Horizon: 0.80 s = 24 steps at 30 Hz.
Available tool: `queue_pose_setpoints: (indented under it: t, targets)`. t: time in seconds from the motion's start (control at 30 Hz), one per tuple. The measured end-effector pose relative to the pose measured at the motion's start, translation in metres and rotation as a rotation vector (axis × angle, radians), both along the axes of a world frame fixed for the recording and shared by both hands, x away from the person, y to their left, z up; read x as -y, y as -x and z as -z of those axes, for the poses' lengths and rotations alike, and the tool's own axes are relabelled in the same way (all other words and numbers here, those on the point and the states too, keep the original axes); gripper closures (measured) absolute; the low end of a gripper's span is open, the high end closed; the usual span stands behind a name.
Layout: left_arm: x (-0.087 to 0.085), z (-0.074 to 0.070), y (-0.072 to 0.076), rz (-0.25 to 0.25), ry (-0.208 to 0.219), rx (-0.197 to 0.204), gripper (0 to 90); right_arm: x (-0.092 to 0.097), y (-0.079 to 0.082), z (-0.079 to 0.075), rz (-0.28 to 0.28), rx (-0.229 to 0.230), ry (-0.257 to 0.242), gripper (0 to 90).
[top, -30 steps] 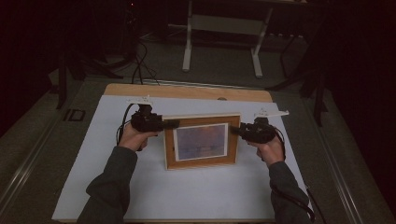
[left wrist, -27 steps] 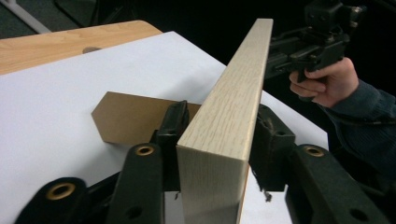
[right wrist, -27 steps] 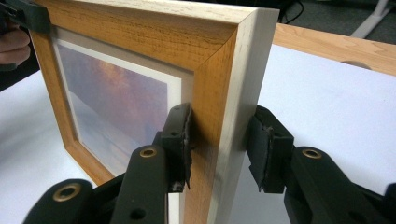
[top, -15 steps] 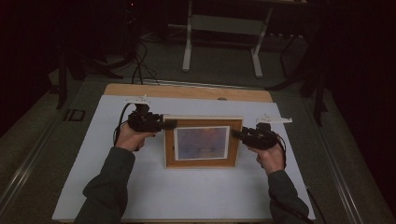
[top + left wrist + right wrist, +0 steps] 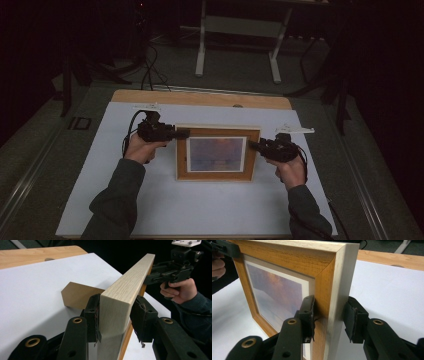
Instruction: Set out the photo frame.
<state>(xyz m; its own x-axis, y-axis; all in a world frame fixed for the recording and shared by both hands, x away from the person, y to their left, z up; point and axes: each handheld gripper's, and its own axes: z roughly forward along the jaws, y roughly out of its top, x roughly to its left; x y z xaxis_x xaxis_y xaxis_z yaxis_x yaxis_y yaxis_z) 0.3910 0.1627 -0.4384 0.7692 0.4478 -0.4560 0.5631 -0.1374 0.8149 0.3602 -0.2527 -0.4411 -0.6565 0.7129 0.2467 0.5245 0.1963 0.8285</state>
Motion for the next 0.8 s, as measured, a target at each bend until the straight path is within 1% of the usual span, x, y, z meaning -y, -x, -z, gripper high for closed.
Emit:
queue_pose_setpoints:
  t: [0.13, 0.2, 0.27, 0.3, 0.43, 0.5, 0.57, 0.63, 0.7, 0.73, 0.8]
  targets:
    - [-0.001, 0.002, 0.000, -0.005, 0.011, -0.004, 61.7, -0.001, 0.000, 0.000, 0.002, -0.003, 0.002, 62.8]
    - [0.000, 0.001, 0.001, -0.010, 0.002, 0.006, 61.3, -0.001, 0.000, 0.000, 0.003, 0.000, 0.004, 62.7]
    - [0.002, 0.001, 0.002, -0.018, -0.022, 0.008, 59.7, -0.001, 0.000, 0.000, 0.003, 0.002, 0.005, 62.6]
    - [0.003, 0.001, 0.002, -0.021, -0.028, 0.006, 55.8, -0.001, 0.001, -0.001, 0.003, 0.003, 0.008, 62.5]
    - [0.004, 0.003, 0.001, -0.016, -0.016, 0.009, 53.2, -0.001, 0.002, -0.001, 0.002, 0.008, 0.015, 62.4]
    - [0.004, 0.003, 0.002, -0.022, -0.024, 0.011, 51.8, -0.001, 0.002, -0.002, 0.001, 0.009, 0.018, 61.5]
    - [0.004, 0.002, 0.004, -0.042, -0.034, 0.018, 48.3, -0.001, 0.003, -0.002, 0.000, 0.013, 0.031, 57.1]
    - [0.001, 0.002, 0.006, -0.064, -0.032, 0.025, 45.3, 0.000, 0.005, -0.002, -0.002, 0.020, 0.026, 52.1]
    - [-0.003, 0.001, 0.010, -0.085, -0.036, 0.036, 42.3, 0.002, 0.006, -0.002, 0.004, 0.017, 0.022, 48.1]
    - [-0.004, 0.001, 0.011, -0.095, -0.044, 0.043, 42.0, 0.004, 0.007, -0.002, 0.009, 0.012, 0.023, 46.9]
    - [-0.007, -0.001, 0.018, -0.125, -0.079, 0.067, 40.7, 0.006, 0.009, -0.003, 0.014, 0.012, 0.023, 44.7]
